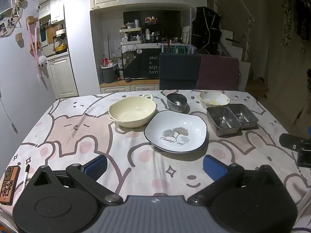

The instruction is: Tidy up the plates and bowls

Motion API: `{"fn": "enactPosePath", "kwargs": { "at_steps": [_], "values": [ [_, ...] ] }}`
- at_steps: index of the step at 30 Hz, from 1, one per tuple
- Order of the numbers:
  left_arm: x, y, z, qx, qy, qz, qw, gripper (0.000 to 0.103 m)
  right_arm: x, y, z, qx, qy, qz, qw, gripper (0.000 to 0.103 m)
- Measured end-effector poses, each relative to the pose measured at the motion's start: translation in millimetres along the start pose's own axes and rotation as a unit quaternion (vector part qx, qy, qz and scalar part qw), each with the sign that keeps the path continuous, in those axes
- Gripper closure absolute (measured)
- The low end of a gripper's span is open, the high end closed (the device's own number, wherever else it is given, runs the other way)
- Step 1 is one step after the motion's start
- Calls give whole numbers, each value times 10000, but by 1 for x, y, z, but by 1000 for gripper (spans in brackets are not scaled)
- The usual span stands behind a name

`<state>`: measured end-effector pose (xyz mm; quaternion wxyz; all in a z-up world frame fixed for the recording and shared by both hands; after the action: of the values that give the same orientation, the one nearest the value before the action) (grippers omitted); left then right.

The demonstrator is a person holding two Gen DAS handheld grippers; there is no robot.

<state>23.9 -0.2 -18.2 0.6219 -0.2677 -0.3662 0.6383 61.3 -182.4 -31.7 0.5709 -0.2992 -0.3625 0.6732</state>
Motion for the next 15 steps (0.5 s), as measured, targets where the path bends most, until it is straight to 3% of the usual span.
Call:
{"fn": "enactPosePath", "kwargs": {
  "at_steps": [15],
  "values": [
    [0, 0, 0, 17, 13, 18, 10000, 0, 0, 0, 0, 6, -1, -2, 10000, 0]
  ]
}}
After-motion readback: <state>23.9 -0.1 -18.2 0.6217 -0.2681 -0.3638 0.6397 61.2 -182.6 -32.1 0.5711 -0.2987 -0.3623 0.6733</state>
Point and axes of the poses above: each gripper's, at about its wrist camera, not at the fingertips, and z roughly against the way its jaws point, x to its left, y to its underside, the point moved 3 cm from there along -z, roughly the way its jaws point, and after that the axes turned 7 degrees about -y, right-handed, at the moved point
